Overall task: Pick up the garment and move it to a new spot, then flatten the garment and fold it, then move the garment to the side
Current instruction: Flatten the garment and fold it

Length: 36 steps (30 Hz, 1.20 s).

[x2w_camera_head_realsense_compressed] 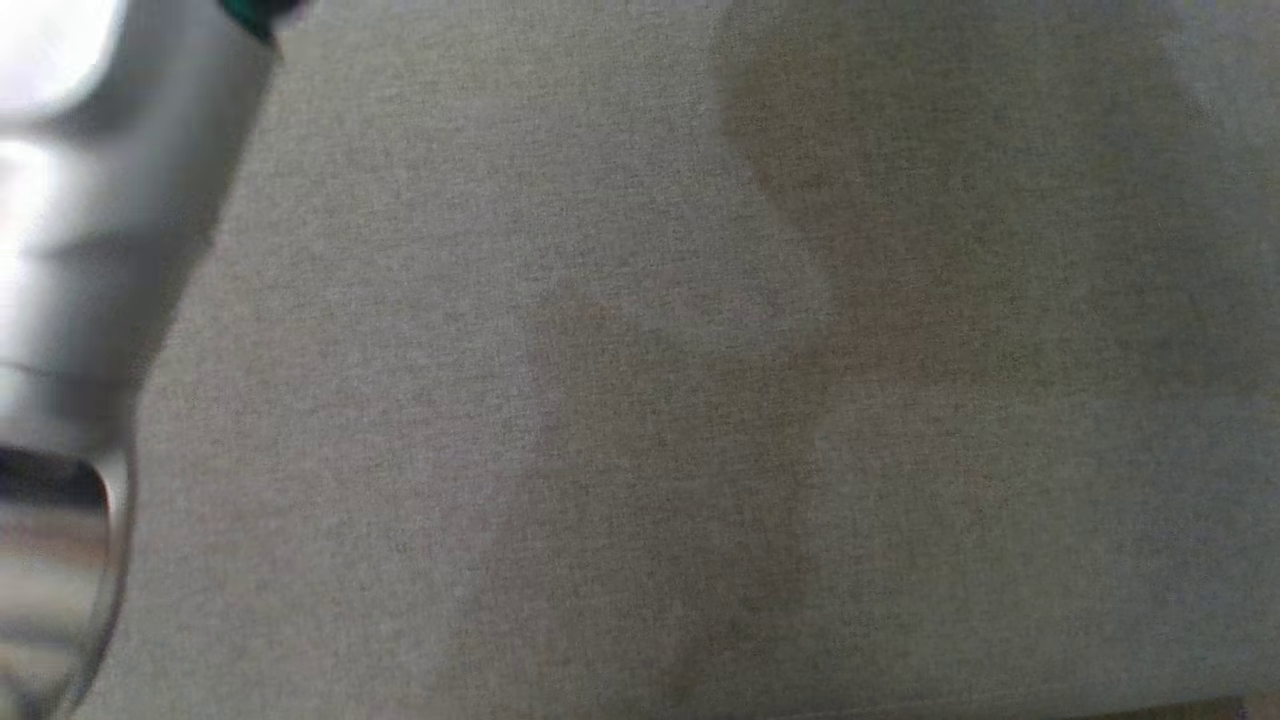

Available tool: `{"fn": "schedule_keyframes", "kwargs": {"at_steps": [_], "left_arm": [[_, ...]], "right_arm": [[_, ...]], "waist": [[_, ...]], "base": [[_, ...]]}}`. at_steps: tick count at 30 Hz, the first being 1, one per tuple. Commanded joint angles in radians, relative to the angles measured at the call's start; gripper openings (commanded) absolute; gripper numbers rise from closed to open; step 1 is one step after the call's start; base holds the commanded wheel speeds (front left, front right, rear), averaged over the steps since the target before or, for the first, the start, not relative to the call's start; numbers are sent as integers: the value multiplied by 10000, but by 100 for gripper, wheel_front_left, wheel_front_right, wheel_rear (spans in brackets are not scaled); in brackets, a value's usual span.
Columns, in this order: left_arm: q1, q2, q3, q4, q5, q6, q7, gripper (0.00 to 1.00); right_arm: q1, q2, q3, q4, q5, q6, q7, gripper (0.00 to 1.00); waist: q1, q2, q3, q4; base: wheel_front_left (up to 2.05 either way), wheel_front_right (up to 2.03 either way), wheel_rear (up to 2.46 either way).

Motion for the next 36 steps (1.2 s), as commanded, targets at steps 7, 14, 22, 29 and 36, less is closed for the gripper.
{"fn": "schedule_keyframes", "kwargs": {"at_steps": [7, 14, 22, 29, 36], "left_arm": [[3463, 946, -498, -1940, -721, 18, -37, 0], [8004, 1083, -979, -2673, -527, 17, -38, 0], [11072, 1046, -1745, -2106, -251, 16, -39, 0], [11923, 1343, -2261, -2543, -648, 16, 27, 0], [11895, 1019, -1859, -3797, -1641, 31, 112, 0]], "right_arm": [[3379, -847, 367, -360, 979, 65, -6, 0], [7809, -964, 165, -833, 1762, 65, 302, 0], [11878, -790, -598, -2234, 2438, 65, 1595, 0], [14682, -680, -2153, -4059, 2980, 65, 2453, 0], [15097, 71, -3777, -5634, 3825, 65, 3608, 0]], "waist": [[1, 0, -629, 15], [1, 0, -1434, 77], [1, 0, -2336, 57], [1, 0, -2618, 253], [1, 0, -2537, 547]], "base": [[0, 0, 0], [0, 0, 0], [0, 0, 0], [0, 0, 0], [0, 0, 0]]}}
